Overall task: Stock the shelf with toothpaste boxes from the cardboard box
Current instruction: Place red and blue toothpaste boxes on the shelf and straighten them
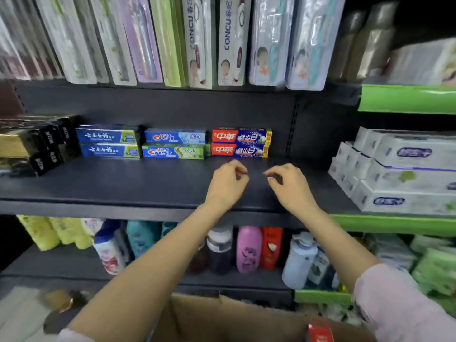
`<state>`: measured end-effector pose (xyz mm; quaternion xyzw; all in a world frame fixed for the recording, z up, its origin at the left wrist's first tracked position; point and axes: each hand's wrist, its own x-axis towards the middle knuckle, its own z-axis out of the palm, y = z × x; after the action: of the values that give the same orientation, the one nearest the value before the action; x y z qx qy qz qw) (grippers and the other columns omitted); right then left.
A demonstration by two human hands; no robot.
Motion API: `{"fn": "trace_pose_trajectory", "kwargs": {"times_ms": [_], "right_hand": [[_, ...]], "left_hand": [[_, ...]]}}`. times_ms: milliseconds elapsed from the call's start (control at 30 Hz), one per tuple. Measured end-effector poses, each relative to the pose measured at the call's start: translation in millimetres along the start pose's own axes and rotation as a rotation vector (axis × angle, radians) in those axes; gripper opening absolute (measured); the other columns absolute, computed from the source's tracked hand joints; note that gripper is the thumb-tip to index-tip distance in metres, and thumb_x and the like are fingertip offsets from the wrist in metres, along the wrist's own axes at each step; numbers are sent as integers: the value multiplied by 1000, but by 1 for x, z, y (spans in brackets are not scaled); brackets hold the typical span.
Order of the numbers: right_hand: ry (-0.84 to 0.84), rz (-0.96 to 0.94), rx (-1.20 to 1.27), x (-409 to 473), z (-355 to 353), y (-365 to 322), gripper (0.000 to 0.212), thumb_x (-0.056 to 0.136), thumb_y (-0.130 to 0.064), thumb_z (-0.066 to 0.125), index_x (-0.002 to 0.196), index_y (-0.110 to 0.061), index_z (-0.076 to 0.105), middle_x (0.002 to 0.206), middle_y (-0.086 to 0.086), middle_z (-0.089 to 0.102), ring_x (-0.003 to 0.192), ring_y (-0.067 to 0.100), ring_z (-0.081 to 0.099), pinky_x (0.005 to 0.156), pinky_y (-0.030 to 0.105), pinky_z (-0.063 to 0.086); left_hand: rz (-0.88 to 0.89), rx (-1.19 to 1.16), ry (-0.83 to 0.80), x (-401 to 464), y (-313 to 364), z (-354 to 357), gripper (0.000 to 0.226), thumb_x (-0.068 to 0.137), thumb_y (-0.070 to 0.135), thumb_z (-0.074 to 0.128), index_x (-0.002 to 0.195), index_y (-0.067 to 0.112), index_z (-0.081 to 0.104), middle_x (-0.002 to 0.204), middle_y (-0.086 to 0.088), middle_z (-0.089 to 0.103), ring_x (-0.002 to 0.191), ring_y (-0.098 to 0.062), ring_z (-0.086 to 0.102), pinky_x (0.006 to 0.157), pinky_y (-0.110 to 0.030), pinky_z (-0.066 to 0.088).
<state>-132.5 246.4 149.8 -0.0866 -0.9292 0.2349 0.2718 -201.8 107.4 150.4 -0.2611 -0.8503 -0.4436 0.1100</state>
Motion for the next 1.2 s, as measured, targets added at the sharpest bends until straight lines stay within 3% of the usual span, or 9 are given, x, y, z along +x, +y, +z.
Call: {"fn": "trace_pose_trajectory", "kwargs": {"times_ms": [133, 300, 367, 567, 733, 833, 967, 1067, 1200], "right_hand": [[-87, 66, -76, -91, -13, 3, 24, 91, -12, 53, 109, -14, 69, 108, 13, 61, 107, 29, 55, 89, 28, 37], [-255, 218, -109, -198, -15, 18, 25, 92, -11, 52, 110, -11, 69, 113, 10, 63, 106, 25, 60, 78, 25, 37], [-305, 268, -140, -227, -10, 34, 25, 91, -11, 52, 110, -12, 68, 115, 12, 64, 108, 26, 60, 86, 31, 45], [-441, 524, -108, -278, 6, 80, 39, 88, -15, 55, 127, -8, 54, 122, 18, 59, 116, 33, 52, 93, 36, 43], [-496, 691, 18, -281, 30, 109, 34, 91, -25, 54, 120, -7, 58, 119, 14, 63, 109, 32, 59, 89, 32, 44], [-515, 717, 91, -279, 39, 121, 30, 93, -20, 52, 119, -6, 58, 120, 16, 63, 110, 33, 58, 91, 33, 43], [-483, 703, 194, -287, 35, 130, 34, 92, -14, 54, 126, -9, 53, 123, 9, 61, 113, 28, 58, 92, 32, 43], [-465, 636, 273, -295, 24, 133, 38, 91, -4, 50, 129, -9, 52, 125, 11, 61, 114, 26, 58, 97, 34, 44], [-411, 563, 368, -294, 15, 134, 51, 88, 0, 56, 137, -11, 45, 130, 9, 58, 116, 20, 57, 89, 24, 42]], "left_hand": [[36, -62, -74, -76, 11, 15, 13, 85, 11, 57, 94, 12, 66, 96, -4, 70, 89, -19, 62, 82, -27, 45], [-49, -61, -262, -164, 9, 45, 16, 85, 9, 57, 98, 10, 66, 98, -5, 71, 91, -17, 62, 82, -23, 45], [-87, -24, -360, -188, 4, 59, 18, 85, 9, 56, 101, 10, 66, 103, -7, 70, 99, -22, 63, 88, -29, 48], [-145, 59, -662, -241, -4, 109, 30, 92, 6, 46, 118, 5, 61, 124, -13, 62, 115, -26, 57, 96, -29, 42], [-205, 91, -810, -258, -3, 149, 38, 89, 8, 55, 127, 6, 54, 130, -13, 58, 119, -28, 54, 91, -26, 41], [-301, 76, -781, -264, -11, 174, 43, 82, 15, 66, 124, 10, 55, 123, -11, 63, 110, -26, 59, 79, -22, 39], [-499, -24, -608, -274, -20, 198, 51, 79, 5, 69, 124, 7, 47, 119, -11, 63, 111, -28, 59, 88, -30, 44], [-473, -77, -495, -279, -21, 203, 37, 81, 10, 71, 110, 9, 48, 112, -10, 64, 104, -23, 59, 87, -31, 44], [-355, -193, -417, -274, -12, 191, 30, 83, 13, 70, 103, 12, 48, 104, -3, 63, 94, -14, 57, 77, -17, 41]]}}
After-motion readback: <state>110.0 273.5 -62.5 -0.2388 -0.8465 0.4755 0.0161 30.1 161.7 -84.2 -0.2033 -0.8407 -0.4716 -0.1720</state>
